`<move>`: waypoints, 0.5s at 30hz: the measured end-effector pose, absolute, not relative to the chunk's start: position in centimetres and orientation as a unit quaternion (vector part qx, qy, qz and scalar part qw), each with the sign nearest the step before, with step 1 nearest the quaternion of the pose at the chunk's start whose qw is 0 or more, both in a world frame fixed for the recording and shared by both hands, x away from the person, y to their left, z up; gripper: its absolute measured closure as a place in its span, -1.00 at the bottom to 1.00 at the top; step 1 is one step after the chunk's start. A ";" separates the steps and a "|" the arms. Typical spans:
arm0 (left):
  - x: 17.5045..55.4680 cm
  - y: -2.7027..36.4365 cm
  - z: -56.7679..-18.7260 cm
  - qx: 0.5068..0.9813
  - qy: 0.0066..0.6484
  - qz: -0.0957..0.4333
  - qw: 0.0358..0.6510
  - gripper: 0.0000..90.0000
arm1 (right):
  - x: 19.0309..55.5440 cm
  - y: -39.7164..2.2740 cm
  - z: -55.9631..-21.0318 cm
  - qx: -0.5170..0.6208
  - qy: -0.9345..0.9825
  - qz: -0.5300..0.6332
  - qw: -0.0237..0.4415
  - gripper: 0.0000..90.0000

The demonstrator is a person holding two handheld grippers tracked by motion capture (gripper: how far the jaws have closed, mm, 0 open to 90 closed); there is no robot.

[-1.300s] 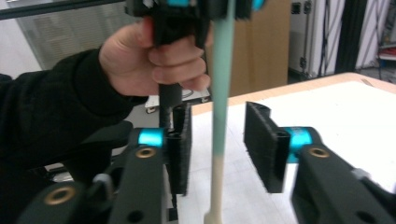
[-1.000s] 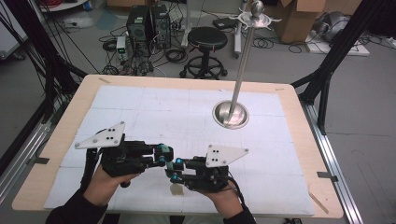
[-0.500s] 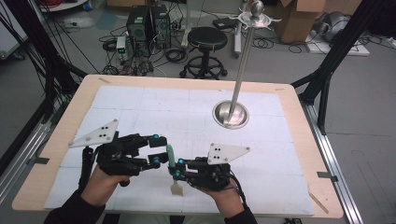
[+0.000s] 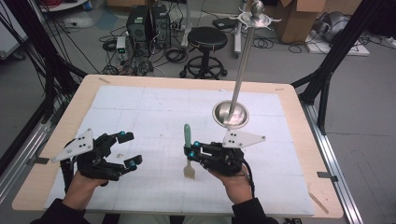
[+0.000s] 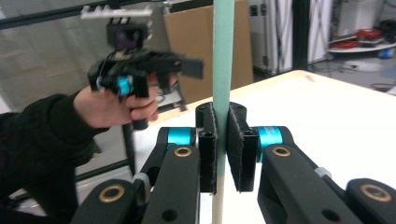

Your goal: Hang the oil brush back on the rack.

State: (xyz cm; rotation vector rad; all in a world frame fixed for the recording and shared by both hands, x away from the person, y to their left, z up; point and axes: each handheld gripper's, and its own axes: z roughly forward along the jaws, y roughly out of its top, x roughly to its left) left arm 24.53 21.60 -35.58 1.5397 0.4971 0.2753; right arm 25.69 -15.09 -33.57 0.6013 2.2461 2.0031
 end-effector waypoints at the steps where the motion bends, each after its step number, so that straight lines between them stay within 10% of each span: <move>1: 24.6 21.8 -36.1 0.686 0.228 0.125 0.680 -0.64 | 25.9 -15.2 -33.4 0.197 0.732 0.651 0.042 0.85; 15: 25.1 23.1 -38.8 0.687 0.261 0.148 0.662 -0.63 | 31.0 -17.2 -29.2 0.232 0.723 0.643 0.101 0.85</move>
